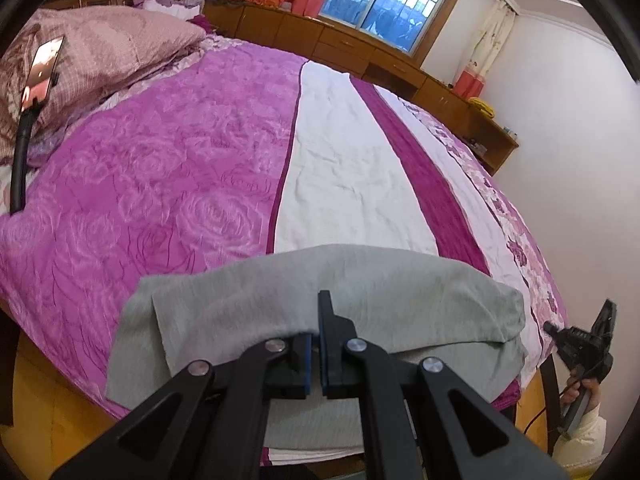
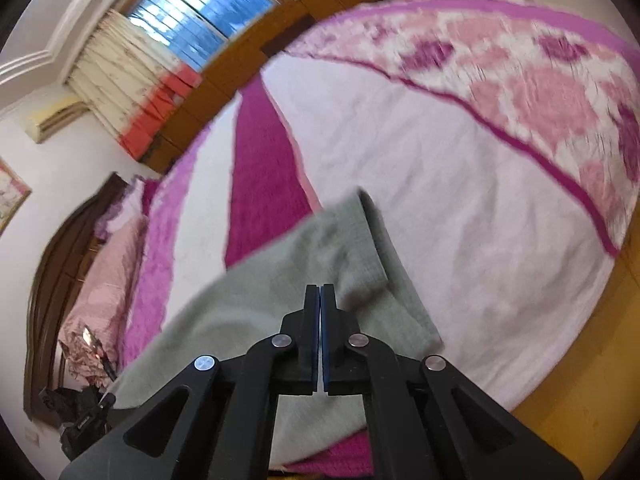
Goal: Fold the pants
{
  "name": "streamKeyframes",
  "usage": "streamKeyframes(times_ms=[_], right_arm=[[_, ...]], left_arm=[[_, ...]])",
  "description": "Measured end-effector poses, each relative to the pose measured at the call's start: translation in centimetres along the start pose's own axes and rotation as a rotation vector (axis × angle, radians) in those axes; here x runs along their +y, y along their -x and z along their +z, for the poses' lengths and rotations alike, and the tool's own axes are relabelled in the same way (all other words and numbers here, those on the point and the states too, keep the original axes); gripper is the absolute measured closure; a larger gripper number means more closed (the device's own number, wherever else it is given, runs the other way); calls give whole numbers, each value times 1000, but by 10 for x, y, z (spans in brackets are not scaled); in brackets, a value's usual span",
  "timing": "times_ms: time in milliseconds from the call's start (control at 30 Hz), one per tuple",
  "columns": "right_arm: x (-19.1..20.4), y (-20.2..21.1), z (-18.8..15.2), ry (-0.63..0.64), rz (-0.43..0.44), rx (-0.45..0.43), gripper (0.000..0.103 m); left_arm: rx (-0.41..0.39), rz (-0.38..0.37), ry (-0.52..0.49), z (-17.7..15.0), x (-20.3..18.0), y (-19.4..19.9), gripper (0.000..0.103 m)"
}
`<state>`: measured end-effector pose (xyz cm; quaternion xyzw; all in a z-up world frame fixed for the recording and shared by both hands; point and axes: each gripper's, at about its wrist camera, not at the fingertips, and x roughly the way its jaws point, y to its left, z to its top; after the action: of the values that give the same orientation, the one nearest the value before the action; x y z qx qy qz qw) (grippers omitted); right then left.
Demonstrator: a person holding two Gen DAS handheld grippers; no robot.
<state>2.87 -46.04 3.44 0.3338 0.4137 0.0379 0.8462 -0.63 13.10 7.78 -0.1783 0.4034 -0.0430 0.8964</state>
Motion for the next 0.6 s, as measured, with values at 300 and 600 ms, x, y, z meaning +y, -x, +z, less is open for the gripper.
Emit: streamKeyframes(times_ms=[300,600], right_arm=[[-21,-54,-15,-175,22,135,86],[-12,-63,2,-121,-50,81,83]], left_arm=[[37,25,27,-8,10,-17,100],[59,38,33,-13,15,-28,100]])
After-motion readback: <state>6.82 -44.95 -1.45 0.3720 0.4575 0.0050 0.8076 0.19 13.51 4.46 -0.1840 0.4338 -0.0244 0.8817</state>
